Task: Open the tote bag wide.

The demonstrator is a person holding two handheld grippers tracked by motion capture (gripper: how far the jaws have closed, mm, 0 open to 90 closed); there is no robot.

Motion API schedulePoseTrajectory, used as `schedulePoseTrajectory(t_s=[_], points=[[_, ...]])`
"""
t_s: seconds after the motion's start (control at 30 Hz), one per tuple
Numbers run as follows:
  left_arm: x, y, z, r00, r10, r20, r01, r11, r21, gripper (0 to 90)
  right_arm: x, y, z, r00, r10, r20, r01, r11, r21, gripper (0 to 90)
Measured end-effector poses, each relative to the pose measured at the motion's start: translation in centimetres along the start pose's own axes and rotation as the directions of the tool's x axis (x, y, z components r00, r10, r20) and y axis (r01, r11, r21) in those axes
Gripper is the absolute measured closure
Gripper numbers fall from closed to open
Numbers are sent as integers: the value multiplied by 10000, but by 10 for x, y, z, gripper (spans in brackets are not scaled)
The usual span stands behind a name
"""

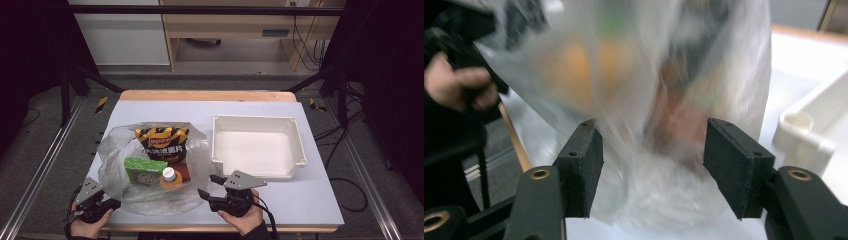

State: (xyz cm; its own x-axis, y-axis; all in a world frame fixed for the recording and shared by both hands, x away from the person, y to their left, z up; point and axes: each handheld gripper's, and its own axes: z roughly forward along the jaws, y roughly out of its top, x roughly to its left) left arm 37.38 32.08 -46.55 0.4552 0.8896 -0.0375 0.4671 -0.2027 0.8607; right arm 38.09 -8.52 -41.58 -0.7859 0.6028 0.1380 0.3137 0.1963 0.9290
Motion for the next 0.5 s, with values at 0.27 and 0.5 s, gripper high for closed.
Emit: schedulePoseTrajectory(t_s=[0.27, 0.5], points=[[0, 0, -16, 9999, 33, 150, -23, 9975, -701, 303, 1, 26, -1, 10000, -30, -40, 29, 9992, -406, 720], [-3, 3, -44, 9986, -167, 498, 249, 9853, -1688, 268, -4, 28, 10, 10000, 3, -52, -4, 9999, -136, 900]])
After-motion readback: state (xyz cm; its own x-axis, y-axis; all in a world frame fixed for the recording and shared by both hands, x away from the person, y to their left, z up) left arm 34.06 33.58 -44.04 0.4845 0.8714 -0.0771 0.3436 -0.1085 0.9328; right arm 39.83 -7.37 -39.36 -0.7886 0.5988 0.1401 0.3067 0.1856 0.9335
